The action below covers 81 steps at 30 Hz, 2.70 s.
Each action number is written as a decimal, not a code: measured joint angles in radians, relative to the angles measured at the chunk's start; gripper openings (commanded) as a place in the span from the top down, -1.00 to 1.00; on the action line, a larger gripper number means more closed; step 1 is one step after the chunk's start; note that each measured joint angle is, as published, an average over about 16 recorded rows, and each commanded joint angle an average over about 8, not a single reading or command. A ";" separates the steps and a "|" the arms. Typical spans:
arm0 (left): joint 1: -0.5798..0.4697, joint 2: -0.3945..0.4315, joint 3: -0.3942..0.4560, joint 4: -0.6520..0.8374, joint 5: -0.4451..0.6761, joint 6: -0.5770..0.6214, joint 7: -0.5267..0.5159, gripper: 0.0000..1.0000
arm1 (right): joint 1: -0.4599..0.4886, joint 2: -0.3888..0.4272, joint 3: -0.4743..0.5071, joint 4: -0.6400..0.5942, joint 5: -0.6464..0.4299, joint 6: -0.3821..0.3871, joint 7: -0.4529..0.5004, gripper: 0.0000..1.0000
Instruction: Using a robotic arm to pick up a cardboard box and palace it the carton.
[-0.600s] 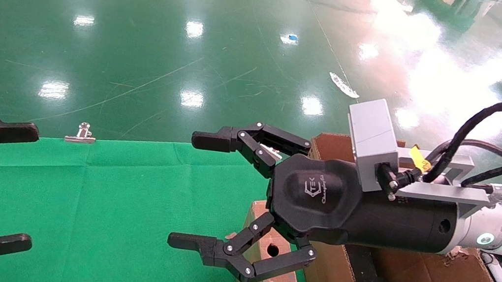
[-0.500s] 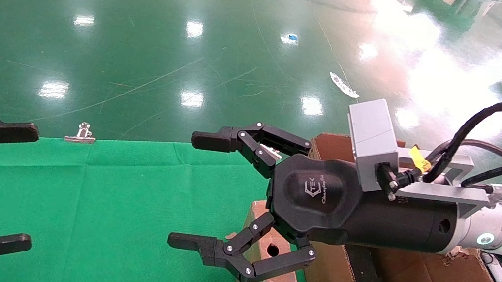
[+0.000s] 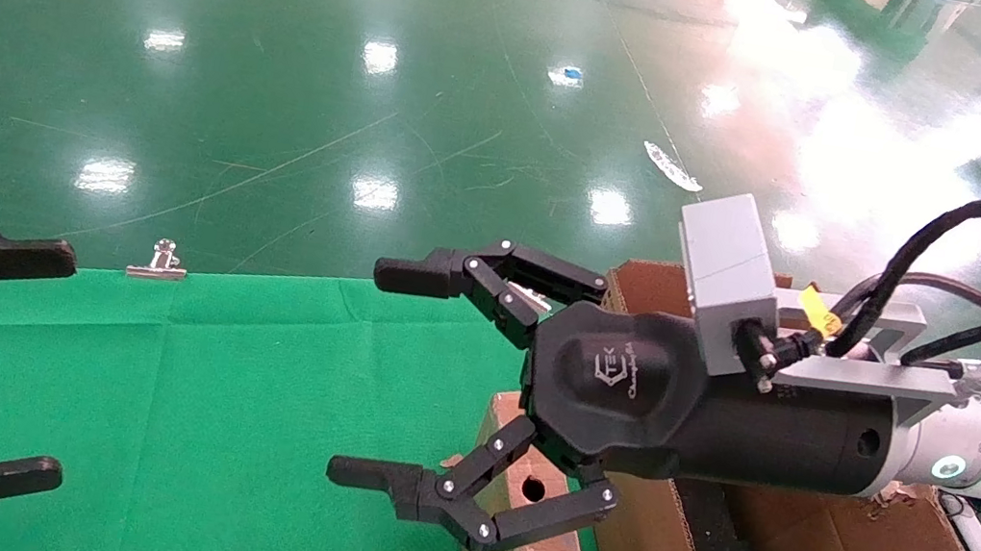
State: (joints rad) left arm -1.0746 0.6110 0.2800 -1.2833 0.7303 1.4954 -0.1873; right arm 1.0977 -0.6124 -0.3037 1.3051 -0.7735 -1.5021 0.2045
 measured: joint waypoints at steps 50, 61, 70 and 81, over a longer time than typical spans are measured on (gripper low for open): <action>-0.001 -0.001 0.004 0.001 -0.002 -0.001 0.002 -1.00 | 1.210 -0.190 -1.450 0.051 -0.438 -0.070 0.405 -1.00; -0.001 -0.002 0.004 0.001 -0.003 -0.001 0.002 -1.00 | 1.265 -0.240 -1.579 0.025 -0.404 -0.008 0.737 -1.00; -0.001 -0.002 0.005 0.001 -0.003 -0.002 0.003 -1.00 | 1.232 -0.202 -1.600 -0.044 -0.305 0.048 1.049 -1.00; -0.002 -0.002 0.006 0.001 -0.004 -0.002 0.003 -1.00 | 1.171 -0.212 -1.620 -0.088 -0.272 0.094 1.164 -1.00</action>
State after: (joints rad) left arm -1.0761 0.6088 0.2858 -1.2827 0.7265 1.4933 -0.1842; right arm 2.2688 -0.8246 -1.9241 1.2175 -1.0459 -1.4082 1.3686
